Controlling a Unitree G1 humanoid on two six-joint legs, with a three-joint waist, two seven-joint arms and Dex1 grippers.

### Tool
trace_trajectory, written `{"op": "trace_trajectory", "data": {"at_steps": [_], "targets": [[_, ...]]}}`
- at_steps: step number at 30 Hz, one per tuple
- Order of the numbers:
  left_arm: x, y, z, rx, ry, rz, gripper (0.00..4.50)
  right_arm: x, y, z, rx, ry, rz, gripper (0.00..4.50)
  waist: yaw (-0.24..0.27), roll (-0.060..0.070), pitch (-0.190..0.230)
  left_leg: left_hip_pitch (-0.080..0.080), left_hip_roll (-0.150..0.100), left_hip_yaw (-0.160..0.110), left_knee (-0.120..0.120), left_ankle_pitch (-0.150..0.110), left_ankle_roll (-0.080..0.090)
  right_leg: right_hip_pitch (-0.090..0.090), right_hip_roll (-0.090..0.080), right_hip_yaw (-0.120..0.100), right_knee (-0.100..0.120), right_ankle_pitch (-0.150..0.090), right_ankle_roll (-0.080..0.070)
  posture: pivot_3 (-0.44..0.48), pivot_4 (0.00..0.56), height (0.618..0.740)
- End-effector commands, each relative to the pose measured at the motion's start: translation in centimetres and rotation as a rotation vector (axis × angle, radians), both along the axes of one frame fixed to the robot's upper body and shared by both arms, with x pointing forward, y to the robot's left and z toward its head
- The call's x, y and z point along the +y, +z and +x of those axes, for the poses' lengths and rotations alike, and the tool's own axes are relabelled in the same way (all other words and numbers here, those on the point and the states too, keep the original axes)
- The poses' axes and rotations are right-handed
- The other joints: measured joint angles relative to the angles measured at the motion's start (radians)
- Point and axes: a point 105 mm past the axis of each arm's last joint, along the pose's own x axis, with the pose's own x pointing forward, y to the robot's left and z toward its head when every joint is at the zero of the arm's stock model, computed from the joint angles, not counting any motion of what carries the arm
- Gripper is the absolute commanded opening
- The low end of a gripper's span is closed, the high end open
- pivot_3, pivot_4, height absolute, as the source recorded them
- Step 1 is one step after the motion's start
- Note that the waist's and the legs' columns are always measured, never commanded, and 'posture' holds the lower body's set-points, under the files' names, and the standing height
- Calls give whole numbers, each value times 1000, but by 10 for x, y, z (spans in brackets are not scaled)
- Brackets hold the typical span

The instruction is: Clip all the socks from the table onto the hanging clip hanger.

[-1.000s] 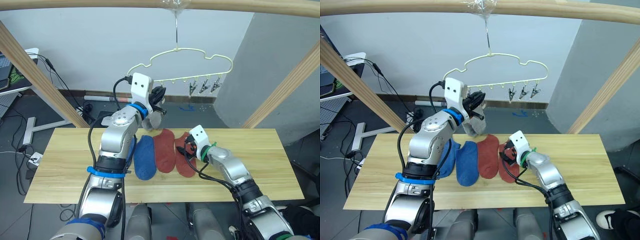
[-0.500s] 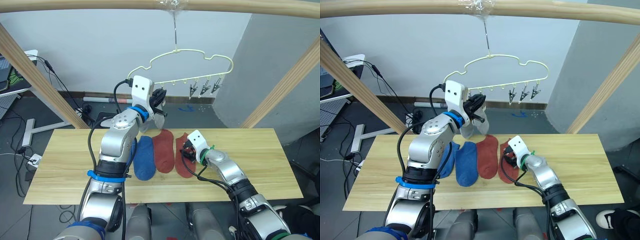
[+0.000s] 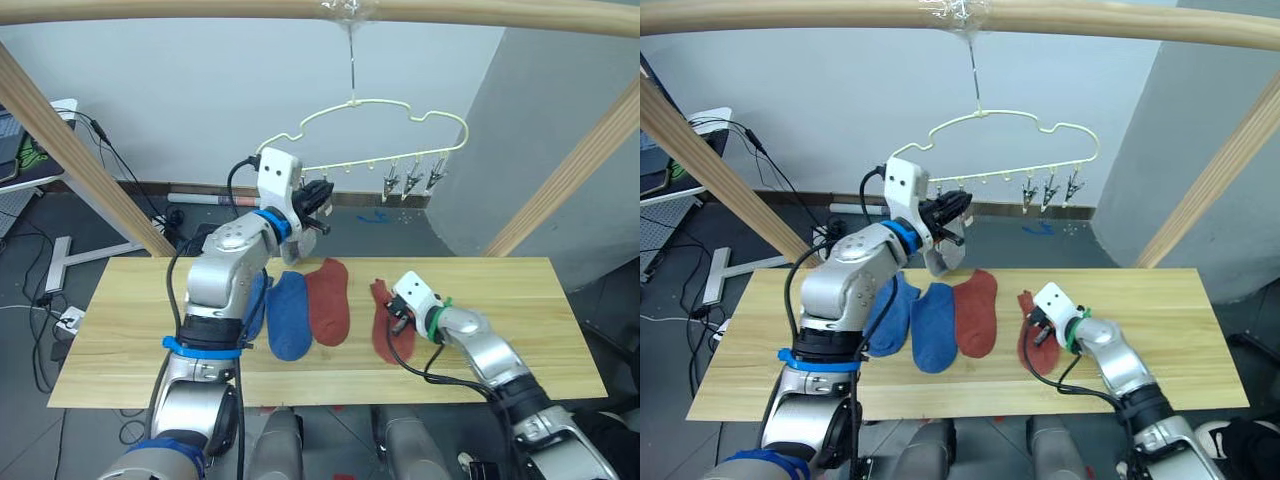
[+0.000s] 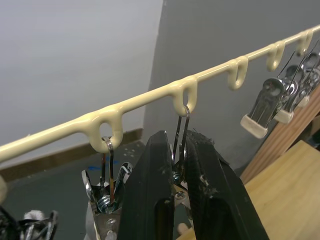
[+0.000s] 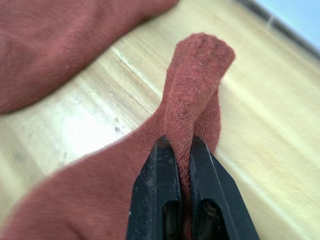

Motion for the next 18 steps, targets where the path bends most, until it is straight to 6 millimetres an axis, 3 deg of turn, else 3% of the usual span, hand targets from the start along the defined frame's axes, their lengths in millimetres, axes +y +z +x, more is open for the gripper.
{"op": "trace_trajectory", "data": {"at_steps": [1,4,8,18], "targets": [[7,-3,-5,137,-57,-87,85,15,44,-8,-174,154,25,35,-2,0,0,0,0,0,0,0,0,0,0,0,0,0,0,21,278,740],[17,-3,-8,235,-90,-138,85,18,69,-15,-292,240,5,35,-4,0,0,0,0,0,0,0,0,0,0,0,0,0,0,21,278,740],[21,-3,-13,346,-152,-188,85,29,99,-10,-617,357,-168,35,-5,0,0,0,0,0,0,0,0,0,0,0,0,0,0,12,276,740],[19,3,-6,376,-97,-318,85,63,106,-10,-827,433,-207,35,-1,0,0,0,0,0,-1,0,0,0,0,0,0,0,0,6,275,740]]}}
